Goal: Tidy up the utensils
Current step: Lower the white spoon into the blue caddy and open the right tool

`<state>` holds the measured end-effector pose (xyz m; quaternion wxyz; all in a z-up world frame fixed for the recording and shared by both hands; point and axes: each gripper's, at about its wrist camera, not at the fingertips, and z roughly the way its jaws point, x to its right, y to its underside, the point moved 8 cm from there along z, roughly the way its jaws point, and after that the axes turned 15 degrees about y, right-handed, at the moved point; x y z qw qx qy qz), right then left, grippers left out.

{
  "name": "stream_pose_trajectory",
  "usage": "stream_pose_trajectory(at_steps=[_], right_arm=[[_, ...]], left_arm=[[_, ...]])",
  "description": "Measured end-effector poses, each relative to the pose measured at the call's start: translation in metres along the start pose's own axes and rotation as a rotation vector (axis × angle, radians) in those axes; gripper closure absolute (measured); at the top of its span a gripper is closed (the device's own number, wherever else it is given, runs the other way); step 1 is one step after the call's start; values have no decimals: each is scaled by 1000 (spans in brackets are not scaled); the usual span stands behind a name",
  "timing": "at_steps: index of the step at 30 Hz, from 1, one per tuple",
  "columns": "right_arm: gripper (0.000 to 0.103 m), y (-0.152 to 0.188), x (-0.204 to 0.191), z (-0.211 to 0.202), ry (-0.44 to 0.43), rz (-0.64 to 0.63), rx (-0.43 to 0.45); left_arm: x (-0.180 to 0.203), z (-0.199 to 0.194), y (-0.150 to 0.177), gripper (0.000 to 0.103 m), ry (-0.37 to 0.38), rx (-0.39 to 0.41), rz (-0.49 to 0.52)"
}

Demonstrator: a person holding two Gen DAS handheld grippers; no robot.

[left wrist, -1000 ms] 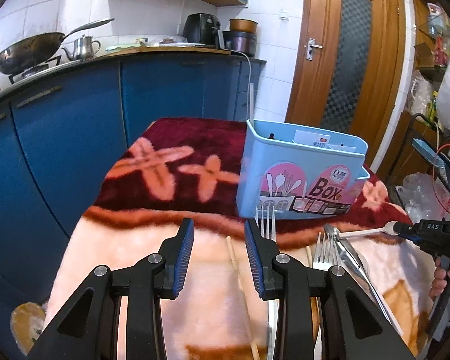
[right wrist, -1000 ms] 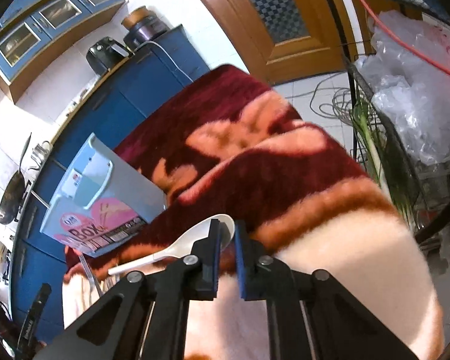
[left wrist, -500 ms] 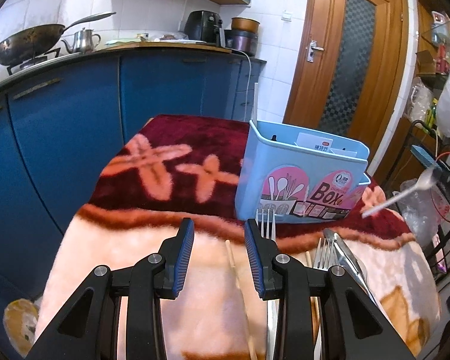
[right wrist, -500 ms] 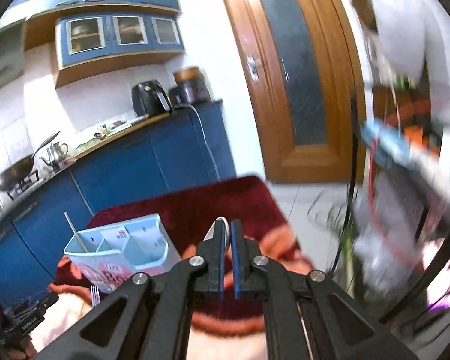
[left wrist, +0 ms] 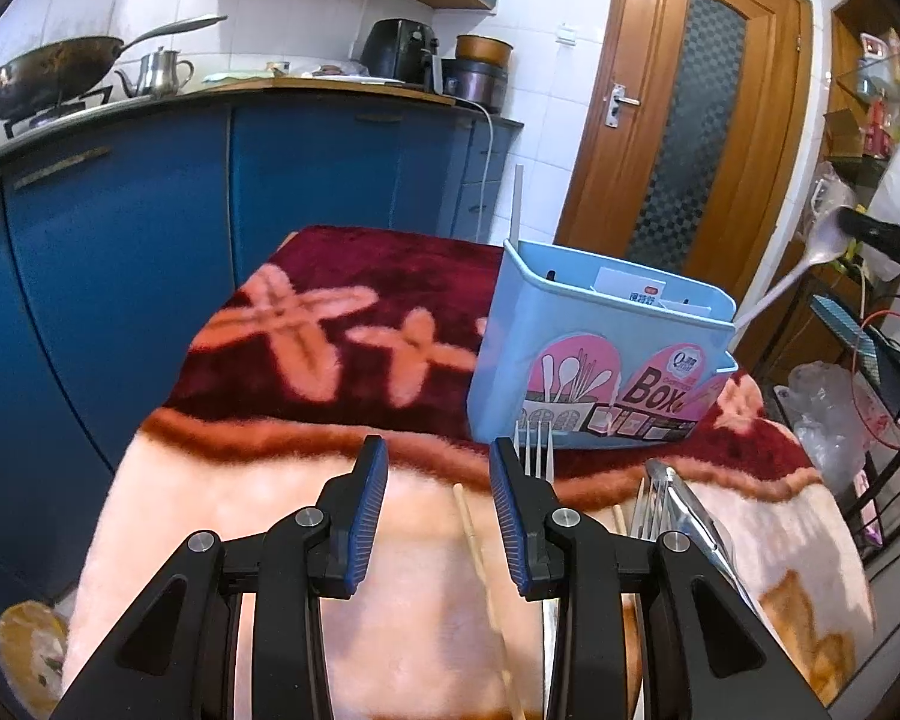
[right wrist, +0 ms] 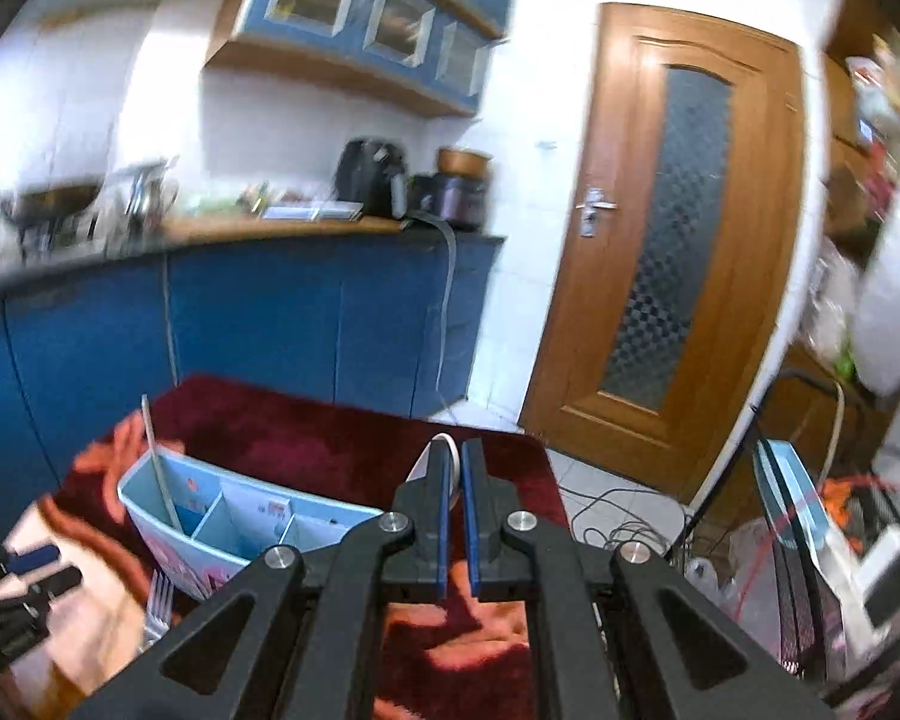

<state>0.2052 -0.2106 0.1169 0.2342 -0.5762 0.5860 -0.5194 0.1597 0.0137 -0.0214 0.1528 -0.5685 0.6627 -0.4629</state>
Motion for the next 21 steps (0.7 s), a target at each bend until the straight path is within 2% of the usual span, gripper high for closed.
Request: stream_pose_trajectory(at_steps=[6, 9, 11, 13, 15, 21], right_arm=[[97, 5, -42, 20, -41, -115, -36], [97, 6, -62, 27, -110, -121, -49], [91, 7, -71, 30, -164, -98, -68], [76, 6, -75, 29, -191, -79, -68], [69, 3, -75, 24, -212, -52, -48], [65, -5, -59, -3, -238, 36, -1]], left_arm=[[3, 7, 1, 67, 52, -23, -2], [4, 11, 3, 67, 62, -36, -3], [3, 12, 4, 67, 59, -39, -6], [2, 12, 4, 67, 52, -38, -12], [-1, 11, 3, 67, 44, -37, -20], [-1, 8, 3, 67, 25, -38, -21]])
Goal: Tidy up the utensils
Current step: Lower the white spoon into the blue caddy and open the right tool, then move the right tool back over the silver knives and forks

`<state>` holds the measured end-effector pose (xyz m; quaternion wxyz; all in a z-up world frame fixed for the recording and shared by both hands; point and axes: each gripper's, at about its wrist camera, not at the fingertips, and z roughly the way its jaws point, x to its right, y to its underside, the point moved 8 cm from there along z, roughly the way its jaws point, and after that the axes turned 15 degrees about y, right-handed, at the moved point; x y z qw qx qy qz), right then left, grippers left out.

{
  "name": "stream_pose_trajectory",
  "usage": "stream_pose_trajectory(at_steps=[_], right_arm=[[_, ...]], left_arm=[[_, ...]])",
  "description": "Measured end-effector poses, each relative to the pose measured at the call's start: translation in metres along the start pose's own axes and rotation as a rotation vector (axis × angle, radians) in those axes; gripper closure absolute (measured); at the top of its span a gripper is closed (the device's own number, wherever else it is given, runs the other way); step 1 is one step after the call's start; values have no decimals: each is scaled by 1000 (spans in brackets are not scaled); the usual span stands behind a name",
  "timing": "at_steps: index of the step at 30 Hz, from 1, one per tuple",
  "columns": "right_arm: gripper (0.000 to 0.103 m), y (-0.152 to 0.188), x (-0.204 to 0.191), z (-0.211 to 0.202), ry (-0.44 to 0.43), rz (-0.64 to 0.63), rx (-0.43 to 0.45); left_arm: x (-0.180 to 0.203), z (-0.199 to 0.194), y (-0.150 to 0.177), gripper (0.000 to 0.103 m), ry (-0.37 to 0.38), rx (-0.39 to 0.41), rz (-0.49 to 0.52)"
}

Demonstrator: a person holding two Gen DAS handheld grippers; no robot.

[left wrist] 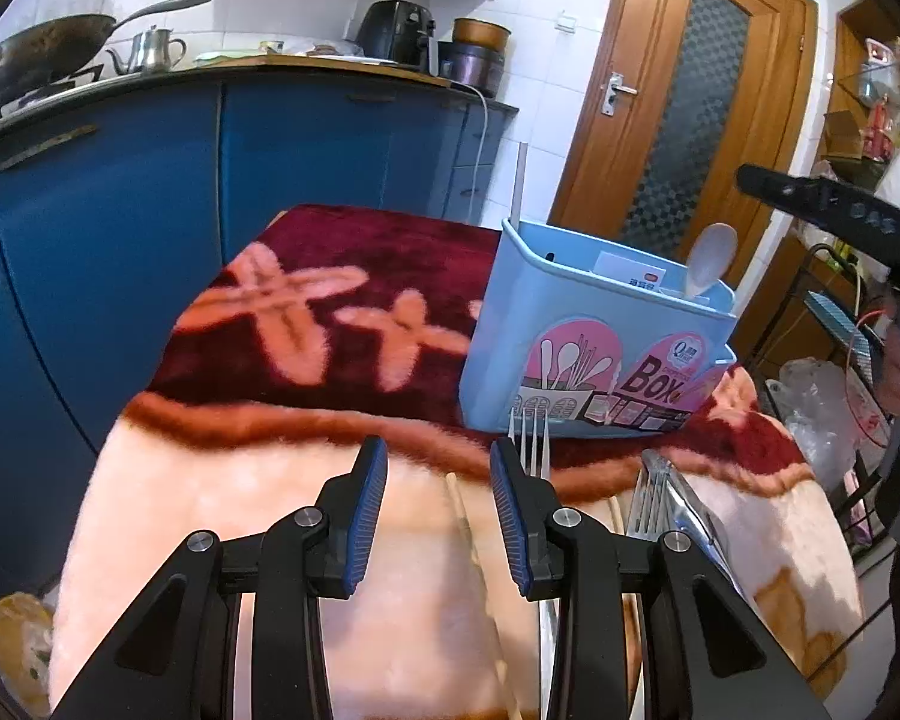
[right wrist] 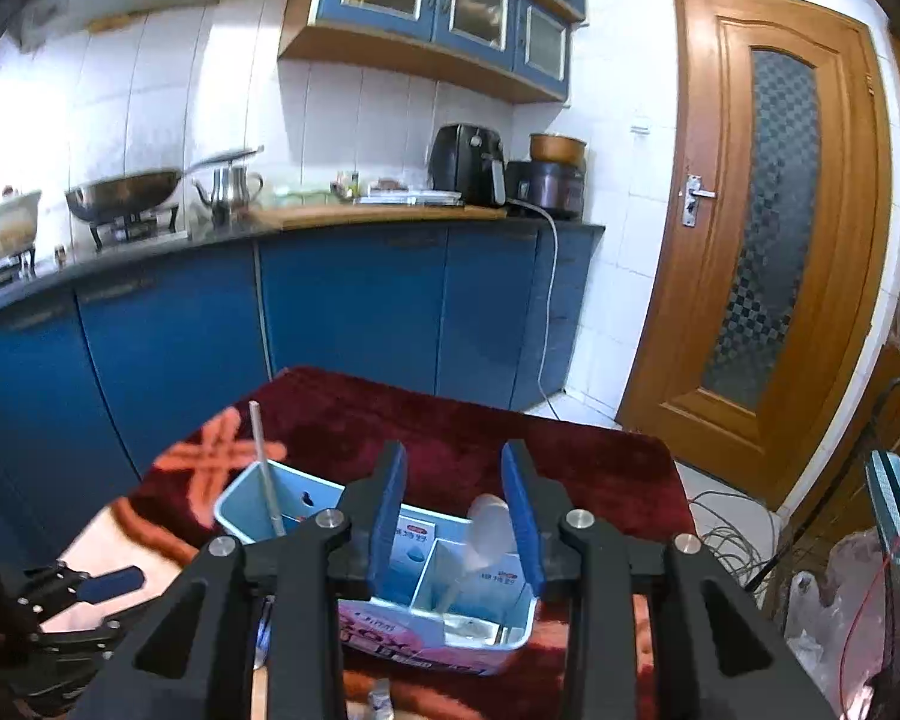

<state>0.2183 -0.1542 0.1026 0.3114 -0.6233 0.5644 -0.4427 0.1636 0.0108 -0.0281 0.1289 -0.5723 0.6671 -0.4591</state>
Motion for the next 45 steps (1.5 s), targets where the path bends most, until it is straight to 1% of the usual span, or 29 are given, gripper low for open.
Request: stream_pose_trajectory(at_steps=[6, 9, 11, 14, 20, 28, 33, 40, 45], right_arm=[[65, 13, 9, -27, -50, 76, -21], [64, 25, 11, -36, -65, 95, -47], [64, 38, 13, -40, -88, 119, -78], [64, 56, 16, -43, -96, 134, -117], [62, 87, 22, -44, -106, 161, -189], [61, 117, 26, -43, -119, 170, -266], [58, 132, 26, -42, -124, 172, -303], [57, 152, 31, -38, -121, 180, -355], [56, 165, 35, -33, -117, 186, -379]], left_arm=[[6, -6, -1, 67, -8, 3, 13], [11, -12, -1, 67, -14, 6, 23], [14, -15, 0, 66, -18, 10, 27], [19, -17, 2, 66, -22, 4, 31], [26, -20, 9, 66, -29, -10, 36], [27, -16, 17, 66, -44, -41, 30], [27, -15, 21, 66, -49, -53, 25], [26, -12, 27, 66, -56, -71, 13], [25, -7, 33, 66, -58, -99, -1]])
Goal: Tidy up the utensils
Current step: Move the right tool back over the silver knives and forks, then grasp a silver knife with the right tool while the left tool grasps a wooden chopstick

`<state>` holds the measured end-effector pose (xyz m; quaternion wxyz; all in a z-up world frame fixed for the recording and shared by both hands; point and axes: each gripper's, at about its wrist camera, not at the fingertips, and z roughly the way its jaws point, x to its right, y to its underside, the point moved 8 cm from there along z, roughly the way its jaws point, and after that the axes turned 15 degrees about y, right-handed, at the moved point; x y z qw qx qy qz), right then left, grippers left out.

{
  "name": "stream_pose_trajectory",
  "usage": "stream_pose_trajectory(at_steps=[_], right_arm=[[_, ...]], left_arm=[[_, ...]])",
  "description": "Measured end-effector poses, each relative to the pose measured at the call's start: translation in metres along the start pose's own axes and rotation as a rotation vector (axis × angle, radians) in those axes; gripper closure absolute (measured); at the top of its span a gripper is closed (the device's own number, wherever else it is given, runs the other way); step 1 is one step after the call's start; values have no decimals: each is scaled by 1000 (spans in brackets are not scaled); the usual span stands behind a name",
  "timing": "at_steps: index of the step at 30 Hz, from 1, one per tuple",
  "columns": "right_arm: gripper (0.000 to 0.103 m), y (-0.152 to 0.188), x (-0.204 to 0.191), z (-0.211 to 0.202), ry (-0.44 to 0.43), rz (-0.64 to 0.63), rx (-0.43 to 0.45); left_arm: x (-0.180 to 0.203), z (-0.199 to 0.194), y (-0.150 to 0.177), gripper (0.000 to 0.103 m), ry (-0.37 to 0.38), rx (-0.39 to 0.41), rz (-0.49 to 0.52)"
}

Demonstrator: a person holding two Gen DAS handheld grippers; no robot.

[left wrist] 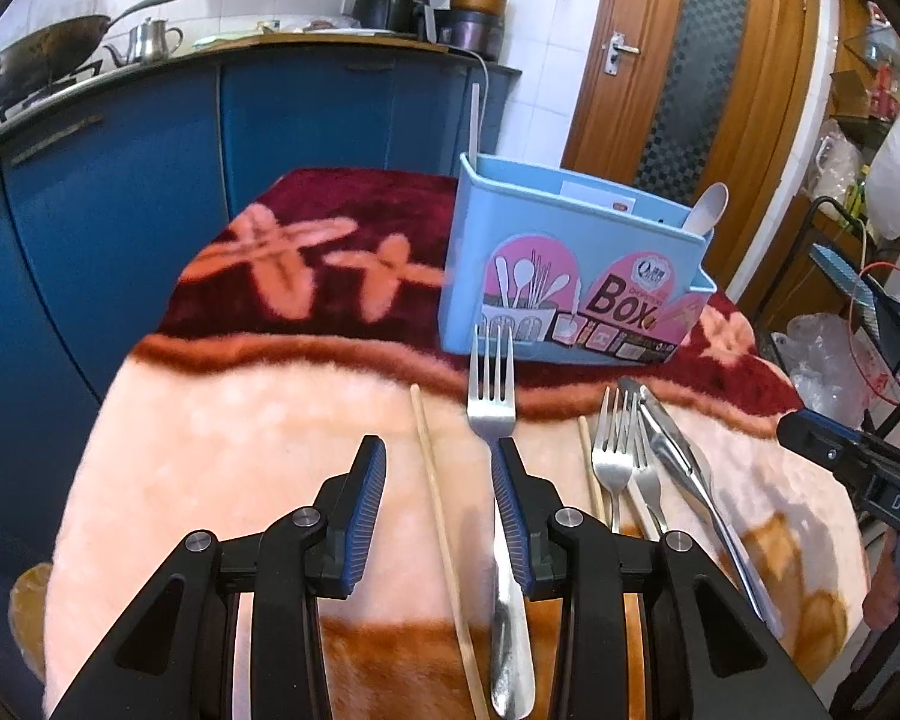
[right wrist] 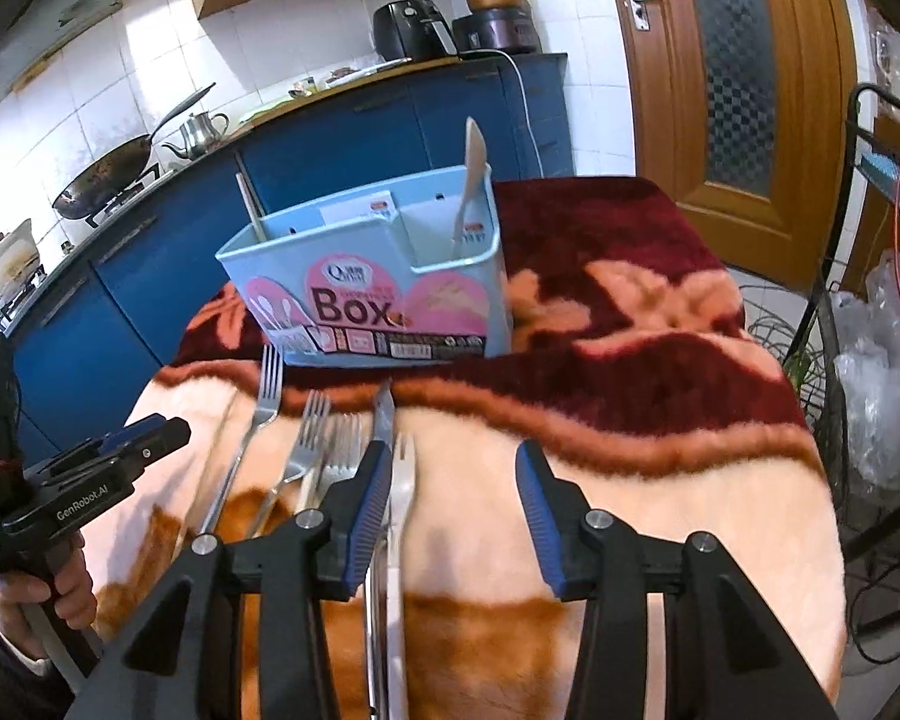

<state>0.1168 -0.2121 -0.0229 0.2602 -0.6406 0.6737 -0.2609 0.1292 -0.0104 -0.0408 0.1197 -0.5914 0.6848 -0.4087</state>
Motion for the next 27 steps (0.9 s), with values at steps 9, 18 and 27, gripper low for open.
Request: stream_pose_trajectory(at_steps=[9, 18, 27], right_arm=[[56, 14, 5, 11, -9, 11, -44], [55, 17, 4, 15, -11, 5, -57], [55, 19, -5, 17, -19, -21, -67]], left_arm=[[-4, 15, 9, 65, -7, -58, -19], [-14, 37, 13, 66, 0, -140, -33], [-16, 46, 5, 71, 17, -178, -38]])
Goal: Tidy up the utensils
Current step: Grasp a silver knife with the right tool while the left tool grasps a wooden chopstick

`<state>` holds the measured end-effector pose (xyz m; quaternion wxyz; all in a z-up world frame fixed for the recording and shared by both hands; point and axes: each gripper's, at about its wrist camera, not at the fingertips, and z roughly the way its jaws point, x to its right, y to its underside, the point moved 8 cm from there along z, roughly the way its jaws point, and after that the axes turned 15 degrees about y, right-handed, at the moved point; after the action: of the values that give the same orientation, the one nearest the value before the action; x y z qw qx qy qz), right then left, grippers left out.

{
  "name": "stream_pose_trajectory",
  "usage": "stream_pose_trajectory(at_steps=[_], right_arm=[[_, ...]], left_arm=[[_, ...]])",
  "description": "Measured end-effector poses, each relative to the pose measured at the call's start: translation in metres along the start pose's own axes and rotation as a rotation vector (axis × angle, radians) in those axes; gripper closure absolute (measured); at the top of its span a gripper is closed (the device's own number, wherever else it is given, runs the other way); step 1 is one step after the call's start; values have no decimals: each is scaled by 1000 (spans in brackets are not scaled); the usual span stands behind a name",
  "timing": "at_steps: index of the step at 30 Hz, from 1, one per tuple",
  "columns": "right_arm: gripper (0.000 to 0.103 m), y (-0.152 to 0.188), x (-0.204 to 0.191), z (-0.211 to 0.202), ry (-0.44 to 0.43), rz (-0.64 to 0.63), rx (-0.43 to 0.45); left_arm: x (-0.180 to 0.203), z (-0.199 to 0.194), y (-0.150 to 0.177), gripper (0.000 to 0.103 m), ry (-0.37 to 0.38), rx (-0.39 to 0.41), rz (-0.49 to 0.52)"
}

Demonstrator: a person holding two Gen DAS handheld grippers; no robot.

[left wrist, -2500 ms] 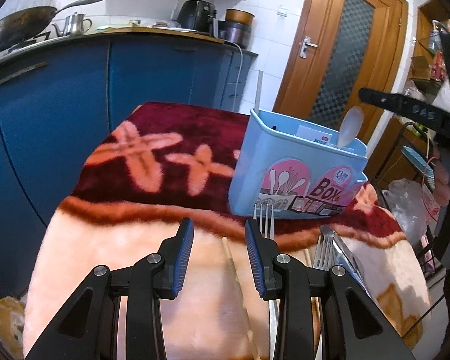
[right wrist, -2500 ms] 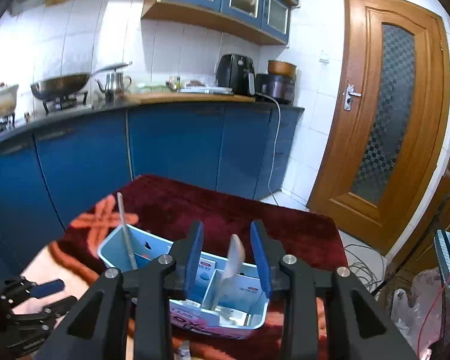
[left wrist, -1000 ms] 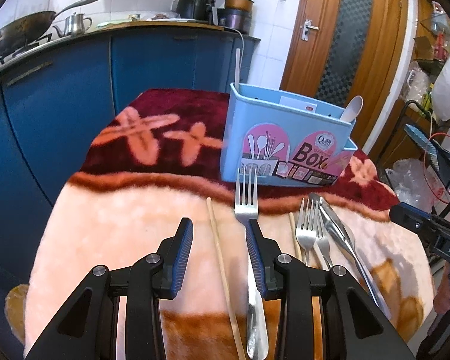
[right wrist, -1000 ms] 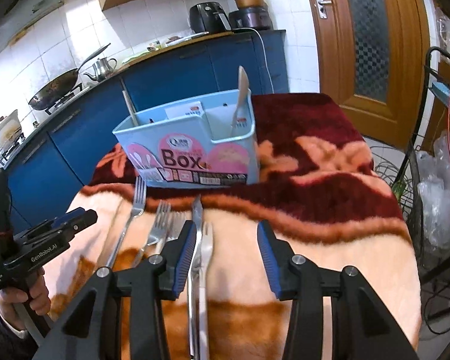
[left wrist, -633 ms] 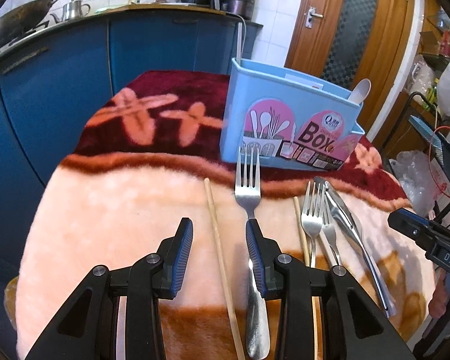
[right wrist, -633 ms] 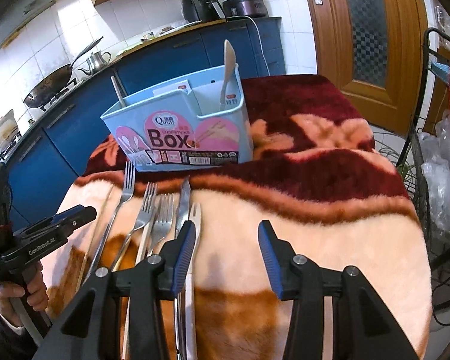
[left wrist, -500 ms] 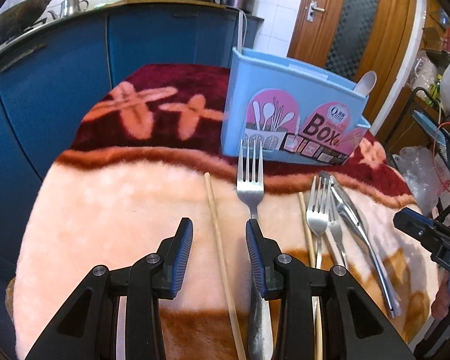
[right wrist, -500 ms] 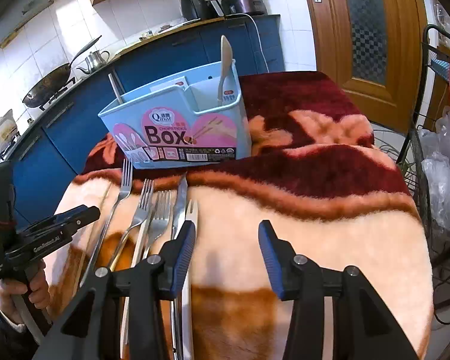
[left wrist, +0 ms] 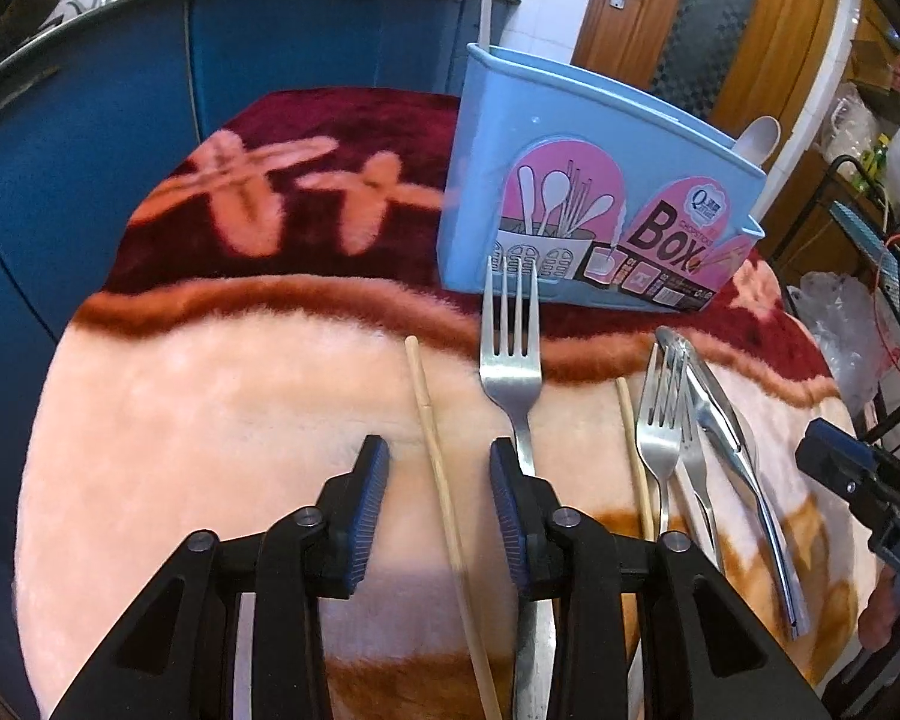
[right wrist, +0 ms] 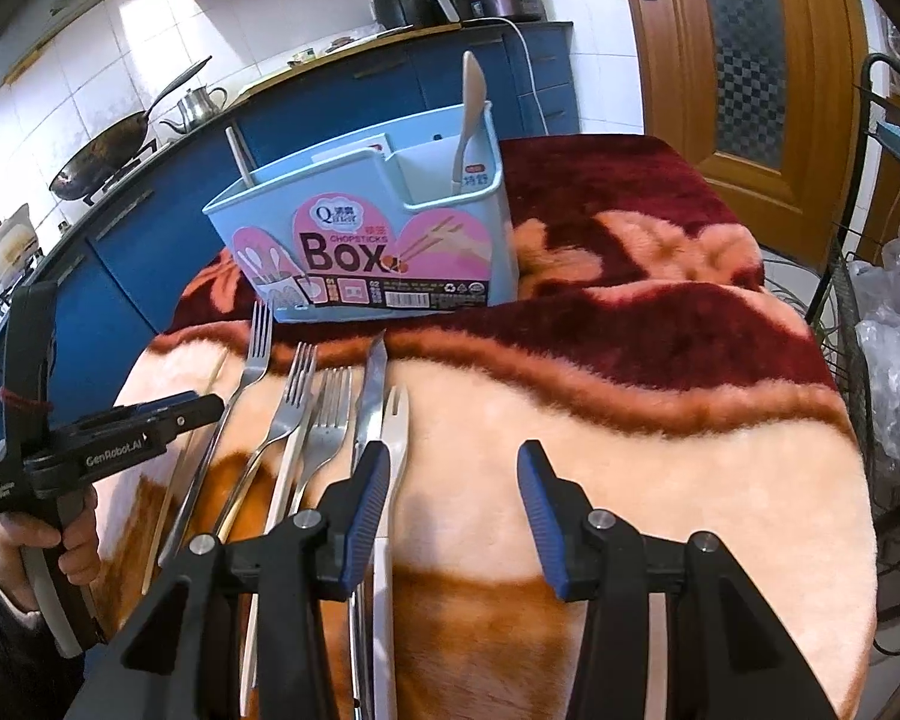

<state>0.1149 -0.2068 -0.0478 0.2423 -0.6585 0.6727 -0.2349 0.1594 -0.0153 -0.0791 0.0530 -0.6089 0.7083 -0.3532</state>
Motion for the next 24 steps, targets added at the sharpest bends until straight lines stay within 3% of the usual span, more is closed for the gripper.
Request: stream_pose_trajectory(at_steps=[4, 6, 9, 20, 24], right_arm=[[55, -1, -6, 0, -7, -19, -3], [55, -2, -11, 0, -8, -39, -6], [55, -5, -18, 2, -12, -69, -9], [55, -25, -43, 34, -25, -155, -61], [67, -31, -49, 48, -43, -168, -86]], left_arm=[[-4, -1, -1, 82, -3, -1, -10], [-6, -2, -2, 93, 8, 4, -21], [-8, -3, -2, 99, 27, 17, -41], [-4, -30, -9, 99, 117, 152, -65], [2, -39, -16, 99, 125, 190, -42]])
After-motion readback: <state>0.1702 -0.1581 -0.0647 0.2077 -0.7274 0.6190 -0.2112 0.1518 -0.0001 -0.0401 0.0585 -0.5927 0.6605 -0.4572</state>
